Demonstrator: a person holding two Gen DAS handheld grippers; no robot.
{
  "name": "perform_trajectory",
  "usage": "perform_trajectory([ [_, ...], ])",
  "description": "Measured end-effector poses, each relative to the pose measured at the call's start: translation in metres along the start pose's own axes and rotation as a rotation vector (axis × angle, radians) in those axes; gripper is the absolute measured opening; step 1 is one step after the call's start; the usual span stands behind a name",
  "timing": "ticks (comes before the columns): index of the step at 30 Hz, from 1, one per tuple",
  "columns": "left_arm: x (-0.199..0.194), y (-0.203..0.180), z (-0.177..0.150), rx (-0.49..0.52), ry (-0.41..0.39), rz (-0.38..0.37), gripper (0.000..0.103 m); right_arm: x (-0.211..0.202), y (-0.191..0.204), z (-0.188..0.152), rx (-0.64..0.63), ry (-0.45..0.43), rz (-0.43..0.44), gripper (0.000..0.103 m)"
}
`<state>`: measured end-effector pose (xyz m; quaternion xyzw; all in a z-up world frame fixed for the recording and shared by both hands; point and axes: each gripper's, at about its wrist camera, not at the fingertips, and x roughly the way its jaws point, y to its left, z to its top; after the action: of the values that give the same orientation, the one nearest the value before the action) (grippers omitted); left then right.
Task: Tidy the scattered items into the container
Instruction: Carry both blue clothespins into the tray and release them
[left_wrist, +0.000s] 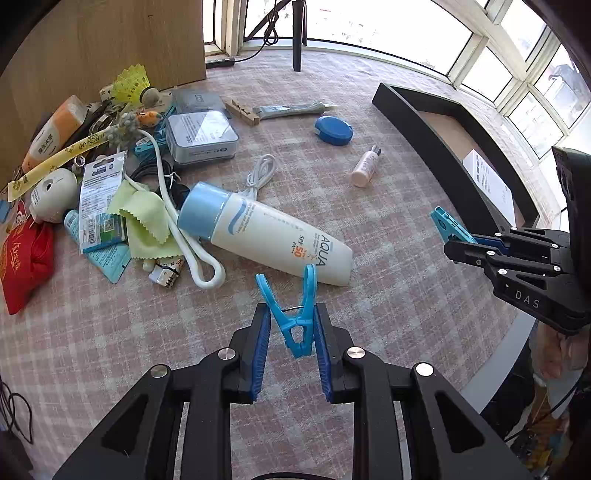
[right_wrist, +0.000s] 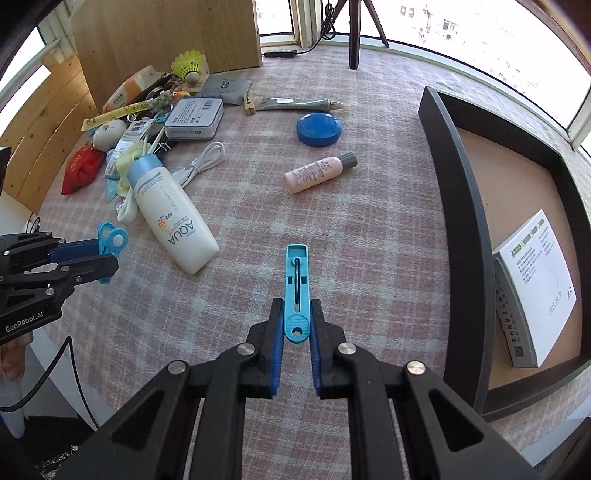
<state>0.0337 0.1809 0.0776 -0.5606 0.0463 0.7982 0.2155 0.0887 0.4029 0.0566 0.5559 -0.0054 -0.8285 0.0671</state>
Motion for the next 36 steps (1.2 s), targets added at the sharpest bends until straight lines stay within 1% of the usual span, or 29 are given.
perform_trajectory([
  [1, 0.000, -0.006, 0.006, 0.013, -0.009, -0.003, 0.022, 0.002, 0.006, 0.005, 0.021, -0.013, -0.008, 0.012],
  [4, -0.007, -0.021, 0.029, 0.057, -0.038, -0.022, 0.022, -0.004, -0.014, 0.022, 0.080, -0.054, -0.036, 0.012],
  [8, -0.003, -0.056, 0.066, 0.120, -0.076, -0.051, 0.022, -0.026, -0.057, 0.026, 0.175, -0.110, -0.087, 0.012],
  [12, 0.003, -0.095, 0.106, 0.173, -0.105, -0.097, 0.022, -0.045, -0.104, 0.029, 0.268, -0.149, -0.152, 0.012],
  [18, 0.014, -0.155, 0.156, 0.235, -0.117, -0.164, 0.022, -0.068, -0.168, 0.031, 0.373, -0.179, -0.243, 0.012],
  [24, 0.030, -0.209, 0.182, 0.304, -0.104, -0.194, 0.022, -0.071, -0.215, 0.030, 0.434, -0.170, -0.312, 0.012],
  [28, 0.040, -0.231, 0.193, 0.332, -0.095, -0.199, 0.022, -0.072, -0.237, 0.029, 0.469, -0.166, -0.334, 0.012],
  [32, 0.046, -0.245, 0.200, 0.338, -0.095, -0.215, 0.022, -0.071, -0.252, 0.025, 0.500, -0.157, -0.353, 0.012],
  [33, 0.047, -0.247, 0.201, 0.335, -0.096, -0.222, 0.025, -0.071, -0.255, 0.025, 0.503, -0.157, -0.358, 0.013],
  [34, 0.050, -0.250, 0.203, 0.329, -0.088, -0.219, 0.049, -0.071, -0.256, 0.025, 0.503, -0.168, -0.362, 0.013],
  [36, 0.051, -0.251, 0.204, 0.319, -0.091, -0.209, 0.078, -0.071, -0.258, 0.026, 0.515, -0.161, -0.374, 0.041],
])
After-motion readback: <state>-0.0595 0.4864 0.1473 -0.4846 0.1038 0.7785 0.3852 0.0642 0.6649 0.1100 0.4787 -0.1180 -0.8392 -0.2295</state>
